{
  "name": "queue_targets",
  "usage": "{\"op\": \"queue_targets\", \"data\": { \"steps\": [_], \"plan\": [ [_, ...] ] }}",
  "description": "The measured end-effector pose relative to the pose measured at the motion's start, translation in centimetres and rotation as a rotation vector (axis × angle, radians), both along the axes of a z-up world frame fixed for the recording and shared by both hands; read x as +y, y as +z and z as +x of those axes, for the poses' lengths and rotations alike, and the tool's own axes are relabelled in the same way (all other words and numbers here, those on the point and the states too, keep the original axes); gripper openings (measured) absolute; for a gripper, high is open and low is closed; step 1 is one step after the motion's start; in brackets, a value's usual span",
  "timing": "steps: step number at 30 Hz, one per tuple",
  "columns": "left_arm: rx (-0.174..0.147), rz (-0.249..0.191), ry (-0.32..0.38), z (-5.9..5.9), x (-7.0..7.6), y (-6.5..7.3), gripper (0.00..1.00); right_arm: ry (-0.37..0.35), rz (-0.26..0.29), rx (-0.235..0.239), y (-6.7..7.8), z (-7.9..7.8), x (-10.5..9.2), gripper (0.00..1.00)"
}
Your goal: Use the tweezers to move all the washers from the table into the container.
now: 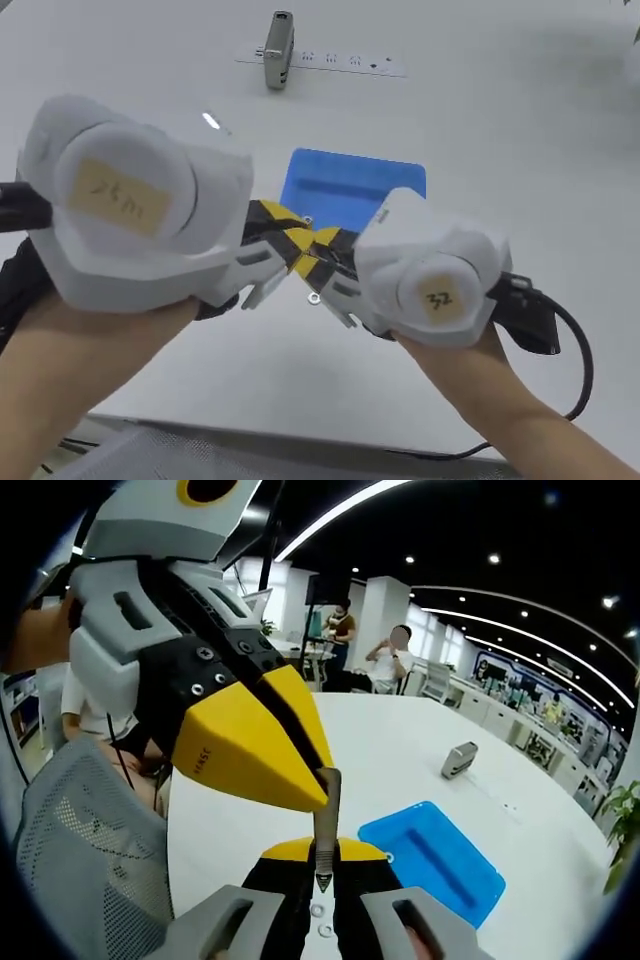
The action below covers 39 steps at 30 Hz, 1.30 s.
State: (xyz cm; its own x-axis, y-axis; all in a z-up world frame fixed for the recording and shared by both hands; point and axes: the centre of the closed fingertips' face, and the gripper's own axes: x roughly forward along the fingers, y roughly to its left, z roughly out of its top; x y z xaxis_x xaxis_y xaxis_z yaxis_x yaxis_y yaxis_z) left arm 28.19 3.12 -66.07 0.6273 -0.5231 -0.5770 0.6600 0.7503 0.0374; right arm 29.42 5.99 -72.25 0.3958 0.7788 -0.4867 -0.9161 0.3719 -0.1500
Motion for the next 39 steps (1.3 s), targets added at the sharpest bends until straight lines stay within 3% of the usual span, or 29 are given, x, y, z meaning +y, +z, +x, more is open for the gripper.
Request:
{"op": "queue_targets", "data": {
  "steps": [1,4,6,7,9,10,12,14,17,30,35,39],
  "plan": [
    [0.022,-0.01,0.019,0.0,0.0,-0.2,0.0,-0.002,-0.001,0.007,-0.2,0.0,-0.1,0.03],
    [0.033,0.0,0.024,0.1,-0.1,-0.5,0.0,-0.006,-0.001,0.015,-0.6,0.0,-0.2,0.03],
    [0.009,0.062,0.001,0.3,0.3,-1.0,0.0,-0.006,-0.005,0.023,-0.8,-0.1,-0.3,0.04],
    [-0.016,0.079,-0.037,0.4,0.2,-1.1,0.0,-0.003,-0.005,0.028,-1.1,-0.1,-0.3,0.04],
    [-0.032,0.101,-0.045,0.4,0.3,-1.5,0.0,0.005,-0.023,0.037,-1.5,-0.2,-0.4,0.06],
    [-0.043,0.145,-0.094,0.3,0.3,-1.9,0.0,0.009,-0.038,0.037,-1.9,-0.2,-0.6,0.07],
    [-0.052,0.175,-0.161,0.1,0.1,-2.5,0.0,0.013,-0.055,0.046,-2.5,-0.3,-0.9,0.08],
    [-0.039,0.146,-0.187,0.0,-0.4,-2.7,0.0,0.012,-0.053,0.061,-2.8,-0.3,-1.0,0.07],
    [-0.048,0.149,-0.238,0.0,-0.7,-2.9,0.0,0.019,-0.072,0.05,-3.2,-0.3,-1.1,0.06],
    [-0.022,0.117,-0.264,0.4,-0.7,-5.2,0.0,0.014,-0.11,0.079,-5.5,0.1,-1.4,0.06],
    [-0.029,0.098,-0.262,0.0,-0.7,-5.9,0.0,0.021,-0.142,0.071,-6.4,0.0,-1.6,0.06],
    [-0.037,0.097,-0.255,0.1,-0.8,-5.8,0.0,0.021,-0.136,0.081,-6.3,0.1,-1.6,0.06]
  ]
}}
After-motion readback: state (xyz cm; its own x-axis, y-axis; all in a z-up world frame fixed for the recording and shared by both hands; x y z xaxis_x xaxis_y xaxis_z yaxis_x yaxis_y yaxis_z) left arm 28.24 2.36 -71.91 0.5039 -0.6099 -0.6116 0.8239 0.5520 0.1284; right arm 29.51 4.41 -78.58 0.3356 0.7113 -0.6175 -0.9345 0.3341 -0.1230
